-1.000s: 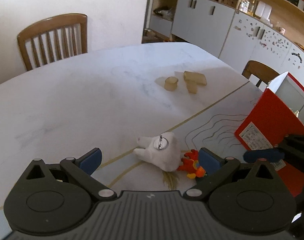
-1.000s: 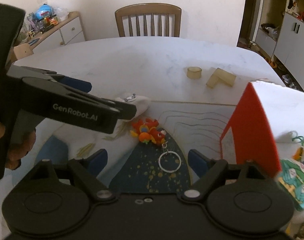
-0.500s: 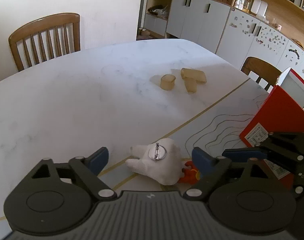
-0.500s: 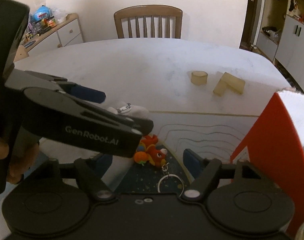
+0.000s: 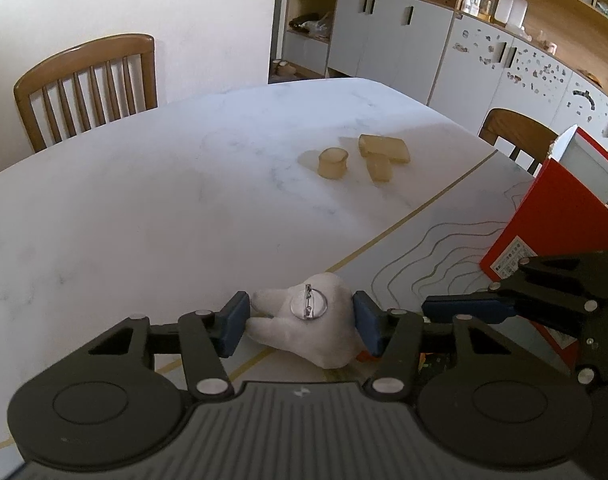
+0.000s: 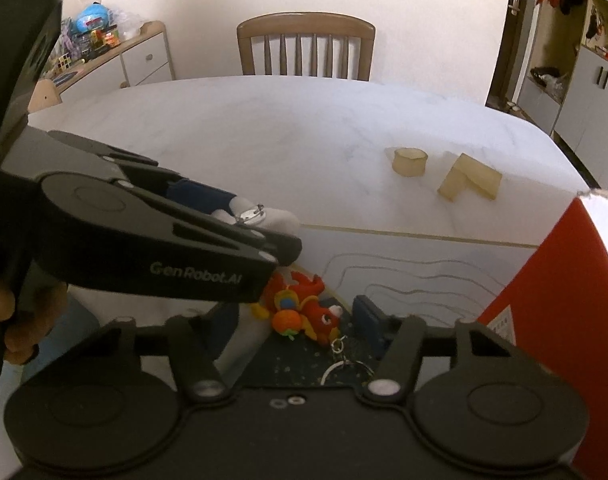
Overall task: Organize objects
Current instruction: 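Grasp the white plush with left tool while right tool grasps red plush rooster, then carry white plush and rooster plush into the red box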
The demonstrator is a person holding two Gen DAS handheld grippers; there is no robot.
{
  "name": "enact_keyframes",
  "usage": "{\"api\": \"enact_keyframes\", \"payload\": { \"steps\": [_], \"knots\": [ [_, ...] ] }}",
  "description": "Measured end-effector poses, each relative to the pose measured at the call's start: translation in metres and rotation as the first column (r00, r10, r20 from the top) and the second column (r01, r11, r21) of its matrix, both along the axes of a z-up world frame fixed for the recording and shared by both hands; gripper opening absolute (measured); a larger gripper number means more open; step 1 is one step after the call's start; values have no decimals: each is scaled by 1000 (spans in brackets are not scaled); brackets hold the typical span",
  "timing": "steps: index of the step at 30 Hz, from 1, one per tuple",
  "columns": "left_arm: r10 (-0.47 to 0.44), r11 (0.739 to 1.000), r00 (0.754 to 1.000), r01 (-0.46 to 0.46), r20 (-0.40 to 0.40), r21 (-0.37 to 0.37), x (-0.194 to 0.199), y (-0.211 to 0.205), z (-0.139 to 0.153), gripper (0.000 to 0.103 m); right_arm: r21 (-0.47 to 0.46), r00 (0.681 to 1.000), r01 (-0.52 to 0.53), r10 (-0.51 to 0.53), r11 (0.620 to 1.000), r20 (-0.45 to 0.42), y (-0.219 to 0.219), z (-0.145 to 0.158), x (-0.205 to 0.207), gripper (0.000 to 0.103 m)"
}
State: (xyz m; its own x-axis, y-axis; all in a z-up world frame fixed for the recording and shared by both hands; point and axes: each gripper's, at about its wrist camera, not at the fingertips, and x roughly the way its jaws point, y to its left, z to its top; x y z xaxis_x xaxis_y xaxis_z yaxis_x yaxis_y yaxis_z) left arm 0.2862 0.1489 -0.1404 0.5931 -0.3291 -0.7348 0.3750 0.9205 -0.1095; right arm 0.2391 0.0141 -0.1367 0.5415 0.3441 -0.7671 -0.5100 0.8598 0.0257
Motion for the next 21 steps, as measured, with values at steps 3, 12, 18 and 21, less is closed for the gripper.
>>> {"api": "enact_keyframes", "payload": {
  "steps": [3, 12, 18, 21],
  "knots": [
    [10, 1000, 1000, -11, -4, -5, 0, 3, 1, 55, -4, 1000, -3, 3, 1000, 5, 0, 1, 1, 48],
    [77, 997, 997, -77, -12, -17, -6, 27, 11, 54, -2, 1000, 19, -19, 1000, -6, -2, 8, 0, 40],
    [96, 995, 995, -96, -20, -21, -19, 37, 16, 54, 26, 999, 45, -45, 999, -22, -8, 17, -6, 39],
    [91, 996, 996, -92, -18, -21, -27, 37, 20, 54, 46, 997, 65, -63, 997, -33, -14, 24, -13, 39]
  ]
}}
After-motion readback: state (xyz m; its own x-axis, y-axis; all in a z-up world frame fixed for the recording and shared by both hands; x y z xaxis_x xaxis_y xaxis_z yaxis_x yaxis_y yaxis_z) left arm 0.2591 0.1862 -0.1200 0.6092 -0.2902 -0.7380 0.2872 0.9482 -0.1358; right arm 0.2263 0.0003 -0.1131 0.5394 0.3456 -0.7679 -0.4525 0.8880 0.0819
